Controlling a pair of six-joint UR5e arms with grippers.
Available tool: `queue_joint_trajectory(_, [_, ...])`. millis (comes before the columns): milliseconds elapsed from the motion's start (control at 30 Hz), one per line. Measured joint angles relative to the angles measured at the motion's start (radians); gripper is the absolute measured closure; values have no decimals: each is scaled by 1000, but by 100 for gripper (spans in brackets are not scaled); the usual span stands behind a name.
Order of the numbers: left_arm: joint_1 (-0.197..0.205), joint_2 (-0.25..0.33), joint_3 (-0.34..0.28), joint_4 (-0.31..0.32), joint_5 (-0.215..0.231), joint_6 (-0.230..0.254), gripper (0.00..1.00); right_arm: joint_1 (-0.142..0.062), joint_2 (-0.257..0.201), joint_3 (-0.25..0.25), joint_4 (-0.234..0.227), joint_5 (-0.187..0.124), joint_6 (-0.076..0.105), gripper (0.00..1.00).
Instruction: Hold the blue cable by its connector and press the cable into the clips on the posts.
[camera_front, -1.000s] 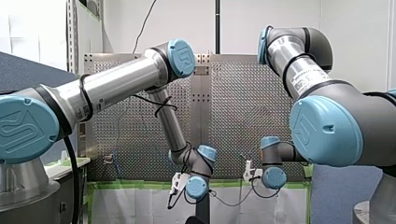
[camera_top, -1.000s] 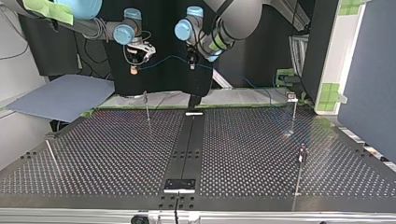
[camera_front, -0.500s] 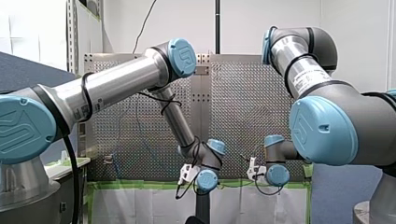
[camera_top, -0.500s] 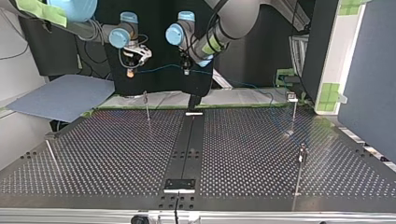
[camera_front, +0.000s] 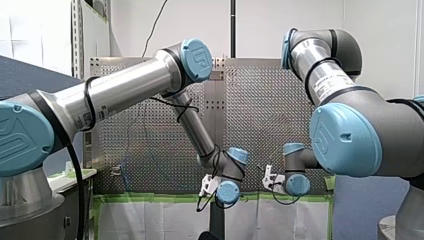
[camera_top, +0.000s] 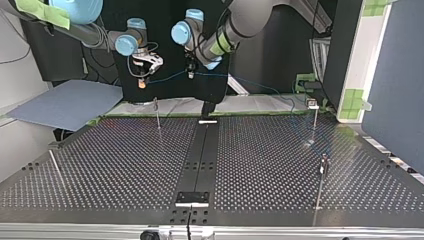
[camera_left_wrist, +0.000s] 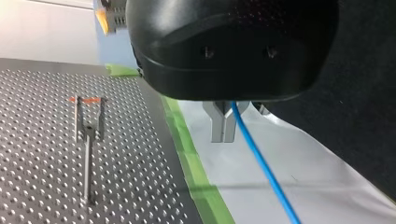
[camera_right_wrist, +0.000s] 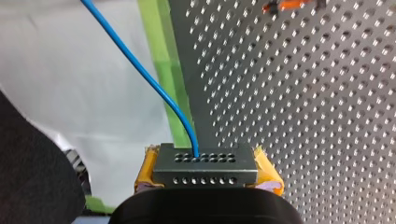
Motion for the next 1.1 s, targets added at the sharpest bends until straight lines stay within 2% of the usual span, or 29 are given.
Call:
queue_joint_trajectory(133, [-12, 0, 20, -19, -1, -24, 100, -9, 0, -10, -8, -33, 2, 100])
queue_joint_trajectory(233, [-18, 0, 32, -24, -2, -41, 100, -20, 0, -13, -22, -62, 17, 100])
queue_joint_trajectory(667, [-29, 0, 105, -41, -20, -120, 100, -81, 0, -14, -122, -177, 126, 100])
queue_joint_trajectory(867, [-29, -4, 119, -10, -16, -130, 100, -105, 0, -14, -137, -231, 175, 100])
queue_joint_trajectory(967, [-29, -21, 135, -7, -9, -135, 100, -120, 0, -14, -141, -259, 192, 100])
queue_joint_trajectory(1100, [-32, -56, 170, -31, 2, -152, 100, -138, 0, -14, -149, -294, 204, 100])
